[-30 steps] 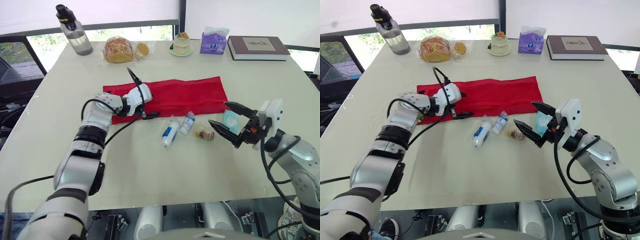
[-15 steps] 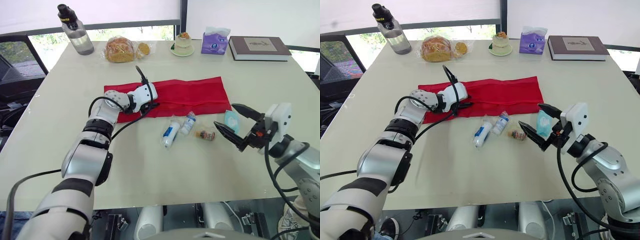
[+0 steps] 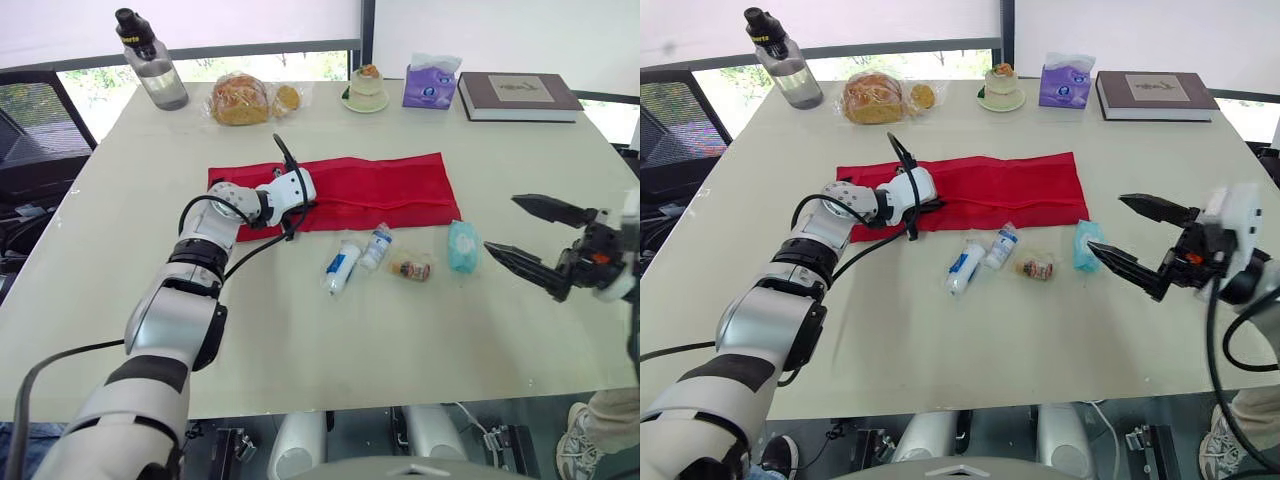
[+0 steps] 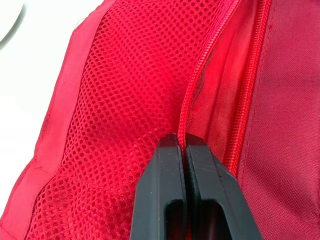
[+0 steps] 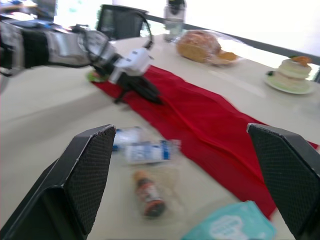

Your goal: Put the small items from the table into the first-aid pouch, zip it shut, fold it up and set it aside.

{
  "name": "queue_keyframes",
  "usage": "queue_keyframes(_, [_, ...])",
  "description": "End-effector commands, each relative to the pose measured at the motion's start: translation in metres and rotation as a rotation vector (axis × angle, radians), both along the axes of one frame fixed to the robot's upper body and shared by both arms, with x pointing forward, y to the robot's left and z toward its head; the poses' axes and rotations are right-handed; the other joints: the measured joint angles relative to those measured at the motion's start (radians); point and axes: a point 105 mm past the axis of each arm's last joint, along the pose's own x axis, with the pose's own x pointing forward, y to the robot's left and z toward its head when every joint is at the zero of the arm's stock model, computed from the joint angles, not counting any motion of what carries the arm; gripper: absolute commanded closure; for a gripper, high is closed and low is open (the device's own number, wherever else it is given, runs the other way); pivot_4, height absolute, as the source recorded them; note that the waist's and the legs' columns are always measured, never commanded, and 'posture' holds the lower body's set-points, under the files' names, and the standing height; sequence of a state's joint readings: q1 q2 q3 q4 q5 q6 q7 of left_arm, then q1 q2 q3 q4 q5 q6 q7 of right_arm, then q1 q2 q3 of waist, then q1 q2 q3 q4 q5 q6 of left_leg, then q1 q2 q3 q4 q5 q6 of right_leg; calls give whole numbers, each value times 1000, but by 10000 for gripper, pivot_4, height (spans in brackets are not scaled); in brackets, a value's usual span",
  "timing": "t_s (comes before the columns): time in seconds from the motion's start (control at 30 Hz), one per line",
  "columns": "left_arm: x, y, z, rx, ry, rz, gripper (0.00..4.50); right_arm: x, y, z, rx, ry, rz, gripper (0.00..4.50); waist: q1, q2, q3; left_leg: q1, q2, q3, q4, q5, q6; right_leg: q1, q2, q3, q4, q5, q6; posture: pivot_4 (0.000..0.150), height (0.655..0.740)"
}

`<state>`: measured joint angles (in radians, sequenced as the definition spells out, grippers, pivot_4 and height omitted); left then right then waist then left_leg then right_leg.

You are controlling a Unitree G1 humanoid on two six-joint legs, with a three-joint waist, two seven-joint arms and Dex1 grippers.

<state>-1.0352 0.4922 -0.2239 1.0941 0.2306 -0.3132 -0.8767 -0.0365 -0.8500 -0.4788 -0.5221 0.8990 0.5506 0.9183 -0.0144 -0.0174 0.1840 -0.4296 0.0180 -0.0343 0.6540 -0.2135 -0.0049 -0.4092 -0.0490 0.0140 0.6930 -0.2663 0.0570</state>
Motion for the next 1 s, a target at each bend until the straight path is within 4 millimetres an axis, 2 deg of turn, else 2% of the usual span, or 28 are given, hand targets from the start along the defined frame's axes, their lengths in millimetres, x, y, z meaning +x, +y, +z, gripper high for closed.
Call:
queue_keyframes(0.03, [2,-1,11,-21,-29,-5,44548,-8,-11,25,13,-58,32,0,0,0,0,0,0,0,0,0,0,0,0,0,0,0,0,1500,7400])
queue_keyframes(0.37, [2,0,11,-20,-18,-8,44548,-15,-20,32,-116,-52,60,0,0,0,0,0,0,1,1,0,0,0,0,1,0,0,0,1500,7400])
queue_keyframes(0.6, [1,-1,10,-25,-17,-15,44548,-12,-16,25,-138,-42,85,0,0,0,0,0,0,1,1,0,0,0,0,1,0,0,0,1500,7400])
queue_keyframes(0.87, [0,3,10,-33,-20,-3,44548,9,21,-6,-186,-42,146,0,-2,0,0,1,0,0,1,0,0,0,0,1,1,0,0,1500,7400])
queue_keyframes(1.0, [-1,2,9,-36,-19,-7,44548,22,49,-22,-248,-82,202,0,-3,0,0,0,0,1,1,0,0,0,0,1,0,0,0,1500,7400])
